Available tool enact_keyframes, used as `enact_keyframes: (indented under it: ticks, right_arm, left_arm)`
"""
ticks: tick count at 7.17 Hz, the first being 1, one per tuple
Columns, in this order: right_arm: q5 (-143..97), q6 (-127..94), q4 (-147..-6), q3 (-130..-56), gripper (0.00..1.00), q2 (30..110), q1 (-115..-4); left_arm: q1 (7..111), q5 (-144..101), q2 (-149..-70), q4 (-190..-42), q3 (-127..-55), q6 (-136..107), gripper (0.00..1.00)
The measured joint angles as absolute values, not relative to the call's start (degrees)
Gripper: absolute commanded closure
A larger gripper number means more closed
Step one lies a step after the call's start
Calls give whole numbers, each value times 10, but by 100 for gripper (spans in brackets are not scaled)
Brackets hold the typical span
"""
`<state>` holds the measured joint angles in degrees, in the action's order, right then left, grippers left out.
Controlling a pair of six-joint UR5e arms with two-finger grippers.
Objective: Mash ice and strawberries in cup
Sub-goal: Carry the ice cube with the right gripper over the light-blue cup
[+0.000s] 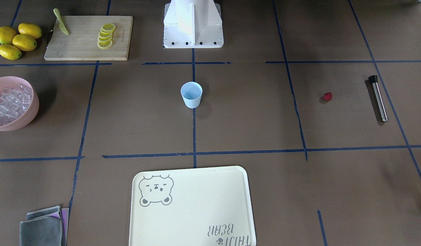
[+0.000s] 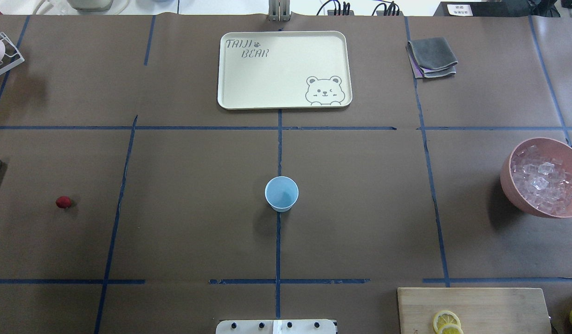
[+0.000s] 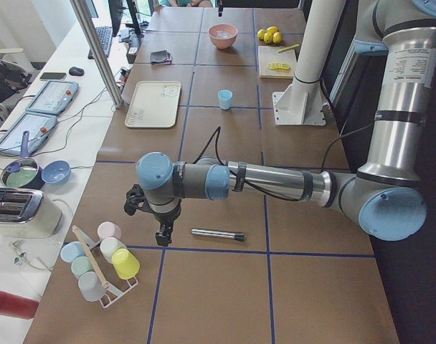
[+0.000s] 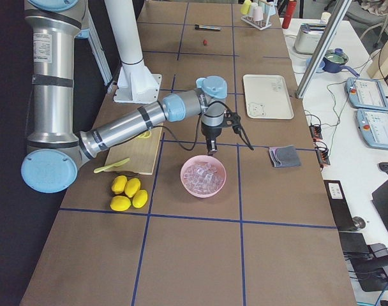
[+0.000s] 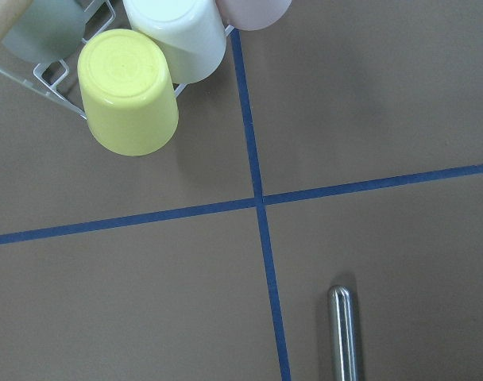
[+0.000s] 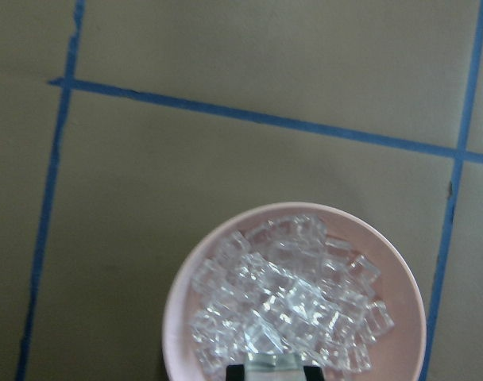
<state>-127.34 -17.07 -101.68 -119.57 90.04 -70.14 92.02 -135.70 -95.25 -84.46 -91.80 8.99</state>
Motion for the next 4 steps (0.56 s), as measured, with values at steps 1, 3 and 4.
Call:
enact_keyframes:
  ticks: [1, 3, 4]
  right_arm:
    - [-1275, -178, -1056, -1194, 100, 847, -692]
    - [-1275, -266, -1087, -1185, 100, 744, -631]
    - [-1268, -341, -1089, -1176, 100, 694, -585]
  left_arm:
    - [920, -1357, -952, -845, -918, 90, 0]
    - [920, -1357, -951, -845, -914, 90, 0]
    - [920, -1357, -952, -845, -912, 91, 0]
